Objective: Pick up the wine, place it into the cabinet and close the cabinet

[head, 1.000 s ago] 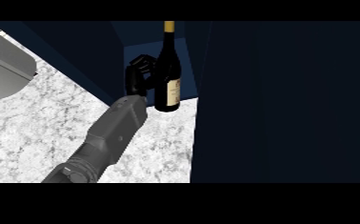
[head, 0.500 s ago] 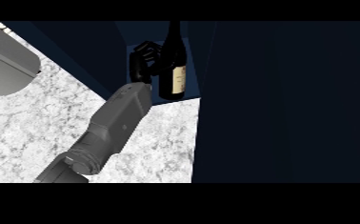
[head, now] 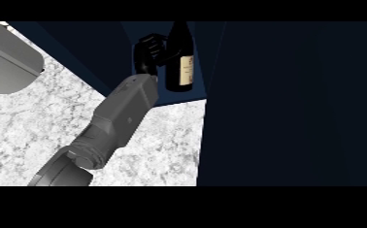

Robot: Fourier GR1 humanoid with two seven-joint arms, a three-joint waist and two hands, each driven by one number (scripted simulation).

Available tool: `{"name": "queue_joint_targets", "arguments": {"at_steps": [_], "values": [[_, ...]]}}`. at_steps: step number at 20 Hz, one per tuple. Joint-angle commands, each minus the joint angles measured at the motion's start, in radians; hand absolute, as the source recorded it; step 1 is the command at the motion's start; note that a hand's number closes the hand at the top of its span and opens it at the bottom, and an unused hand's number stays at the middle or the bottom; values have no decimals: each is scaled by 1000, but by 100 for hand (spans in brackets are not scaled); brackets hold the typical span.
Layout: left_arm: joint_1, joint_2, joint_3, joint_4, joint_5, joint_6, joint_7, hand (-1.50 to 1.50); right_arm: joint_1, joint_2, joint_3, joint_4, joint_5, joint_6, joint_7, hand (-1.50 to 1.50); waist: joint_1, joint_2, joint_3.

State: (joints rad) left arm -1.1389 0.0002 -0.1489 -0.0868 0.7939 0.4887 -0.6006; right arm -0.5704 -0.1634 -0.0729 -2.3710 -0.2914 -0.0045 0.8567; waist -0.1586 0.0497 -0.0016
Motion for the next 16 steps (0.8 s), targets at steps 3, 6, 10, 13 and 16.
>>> {"name": "queue_joint_targets", "arguments": {"at_steps": [3,6,10,13,16], "values": [[-23,11,10,31,0,7,14,150,20,4,-7,-25,-23,1,3,-150,12,4,0],[-45,32,-49,72,-64,70,3,150,3,2,-8,-6,-16,3,-7,-150,6,9,1],[-18,75,-134,86,-150,146,-3,150,-1,-4,-10,-33,-29,9,2,-150,-9,12,2],[-7,88,-129,86,-147,192,-11,150,4,-2,-5,-32,-33,17,-3,-150,-12,18,0],[-9,96,-158,87,-177,244,21,150,8,10,8,-16,-9,9,-10,-150,-7,18,0]]}}
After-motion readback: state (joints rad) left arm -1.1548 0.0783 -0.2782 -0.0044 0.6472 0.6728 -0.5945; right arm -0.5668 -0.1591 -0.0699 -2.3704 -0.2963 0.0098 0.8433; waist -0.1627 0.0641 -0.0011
